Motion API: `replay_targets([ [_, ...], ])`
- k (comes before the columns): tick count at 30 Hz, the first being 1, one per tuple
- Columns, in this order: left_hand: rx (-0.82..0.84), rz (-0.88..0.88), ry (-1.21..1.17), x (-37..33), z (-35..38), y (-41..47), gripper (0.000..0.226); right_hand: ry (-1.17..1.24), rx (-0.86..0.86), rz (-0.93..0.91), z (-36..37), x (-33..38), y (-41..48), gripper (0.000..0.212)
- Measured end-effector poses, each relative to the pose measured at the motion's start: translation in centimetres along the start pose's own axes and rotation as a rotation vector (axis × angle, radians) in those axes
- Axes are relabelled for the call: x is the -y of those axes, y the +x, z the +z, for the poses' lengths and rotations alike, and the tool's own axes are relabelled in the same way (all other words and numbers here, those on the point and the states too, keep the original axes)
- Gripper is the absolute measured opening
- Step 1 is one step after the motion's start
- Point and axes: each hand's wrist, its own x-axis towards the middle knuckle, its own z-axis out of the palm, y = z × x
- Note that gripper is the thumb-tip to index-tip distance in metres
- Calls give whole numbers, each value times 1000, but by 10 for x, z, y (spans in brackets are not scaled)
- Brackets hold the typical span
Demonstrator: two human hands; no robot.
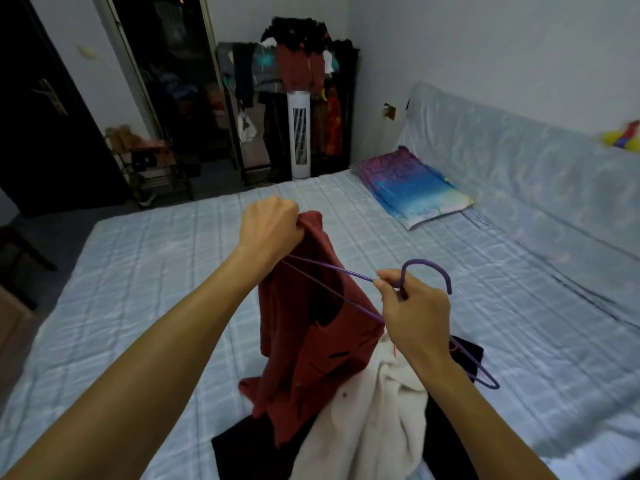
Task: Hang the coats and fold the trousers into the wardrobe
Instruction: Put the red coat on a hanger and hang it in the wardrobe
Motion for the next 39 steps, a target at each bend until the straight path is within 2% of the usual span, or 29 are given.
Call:
replay_targets([
  [4, 112, -125, 45, -15, 2, -5, 22, -11, -101, -17, -2, -6, -18, 6],
  [7, 179, -138, 114, -26, -5, -9, 22, -68, -190, -44, -2, -14, -17, 10],
  [11, 237, 20, 171, -25, -11, -21, 22, -16, -194, -7, -6, -23, -7, 9],
  [15, 284, 260, -21, -17, 5, -31, 27, -4, -115, -2, -15, -32, -4, 10],
  [18, 280, 144, -239, -31, 12, -38, 19, 31, -63, 11, -28, -43, -3, 8],
  [22, 138, -24, -166, -61, 23, -32, 14, 128, 121, 130, -38, -57, -13, 17],
  [26, 194, -146, -90, -85, 24, -17, 19, 202, 284, 263, -42, -74, -21, 16],
  [30, 215, -185, -101, -109, 29, -19, 21, 261, 269, 311, -43, -79, -17, 14],
  [34, 180, -128, -197, -138, 35, -33, 20, 277, 249, 295, -29, -66, -10, 13],
  [39, 156, -79, -364, -144, 43, -58, 14, 393, 141, 416, -9, -58, -8, 13],
])
